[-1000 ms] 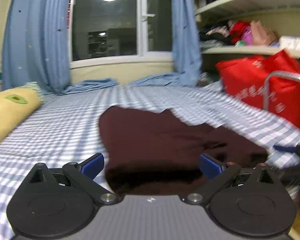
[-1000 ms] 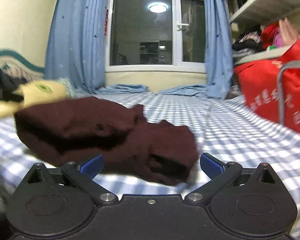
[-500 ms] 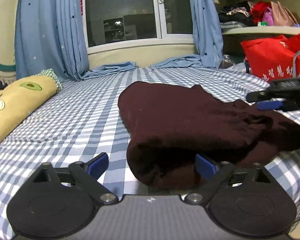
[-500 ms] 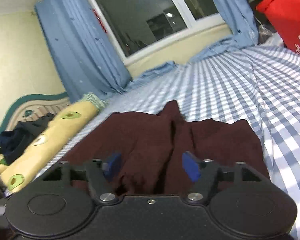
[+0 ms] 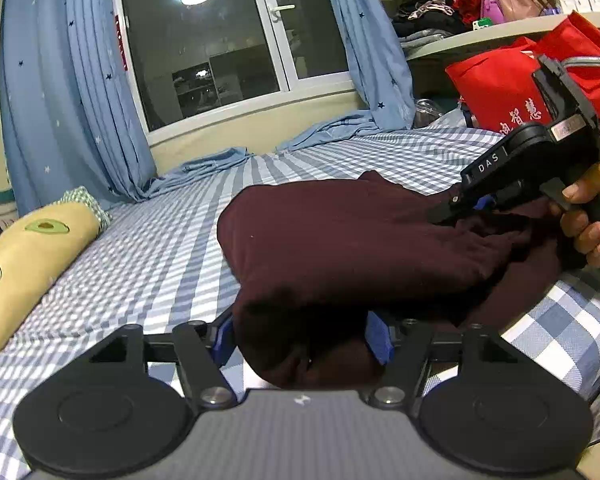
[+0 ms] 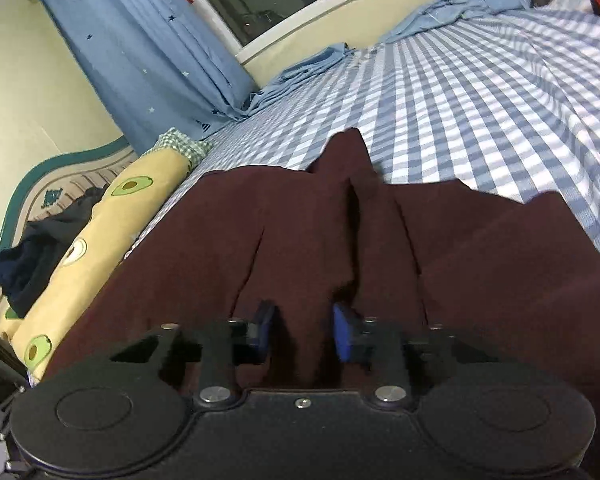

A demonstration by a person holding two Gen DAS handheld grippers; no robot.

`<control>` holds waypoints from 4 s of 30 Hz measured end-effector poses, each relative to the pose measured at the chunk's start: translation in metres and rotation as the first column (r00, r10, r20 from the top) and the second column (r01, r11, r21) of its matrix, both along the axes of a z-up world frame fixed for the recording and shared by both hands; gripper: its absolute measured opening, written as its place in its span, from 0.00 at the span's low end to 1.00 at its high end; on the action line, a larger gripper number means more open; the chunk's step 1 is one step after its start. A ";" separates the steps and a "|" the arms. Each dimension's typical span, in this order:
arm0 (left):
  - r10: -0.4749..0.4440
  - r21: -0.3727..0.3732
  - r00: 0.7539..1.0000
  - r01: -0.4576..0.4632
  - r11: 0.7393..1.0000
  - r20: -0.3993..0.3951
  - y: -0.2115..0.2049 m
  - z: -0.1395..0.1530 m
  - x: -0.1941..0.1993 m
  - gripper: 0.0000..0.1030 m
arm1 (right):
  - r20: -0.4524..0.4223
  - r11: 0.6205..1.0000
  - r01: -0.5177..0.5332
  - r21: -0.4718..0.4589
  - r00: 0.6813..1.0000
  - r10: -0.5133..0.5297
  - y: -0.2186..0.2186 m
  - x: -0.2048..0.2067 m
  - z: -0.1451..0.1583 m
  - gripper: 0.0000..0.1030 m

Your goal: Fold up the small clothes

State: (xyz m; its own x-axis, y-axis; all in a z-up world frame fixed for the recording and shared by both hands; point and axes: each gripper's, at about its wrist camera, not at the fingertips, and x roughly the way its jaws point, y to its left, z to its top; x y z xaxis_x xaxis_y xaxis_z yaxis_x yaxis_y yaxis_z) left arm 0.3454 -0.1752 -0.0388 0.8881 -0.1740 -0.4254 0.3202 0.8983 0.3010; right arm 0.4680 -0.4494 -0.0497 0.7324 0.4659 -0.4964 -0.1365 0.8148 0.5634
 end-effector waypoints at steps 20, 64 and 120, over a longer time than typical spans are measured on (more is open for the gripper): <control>-0.297 0.271 0.953 0.272 0.923 0.056 -0.070 0.016 -0.015 0.61 | 0.151 0.972 0.208 -0.108 0.970 -0.191 -0.078 -0.051 0.046 0.04; -0.073 -0.338 0.963 -0.019 0.941 -0.258 0.013 0.049 0.088 0.86 | 0.197 0.906 0.324 -0.272 0.940 -0.277 -0.041 -0.087 0.012 0.64; -0.043 -0.461 0.941 -0.125 0.879 -0.336 0.020 -0.029 0.055 0.87 | 0.349 0.866 0.489 -0.110 0.834 -0.427 -0.033 -0.159 -0.031 0.84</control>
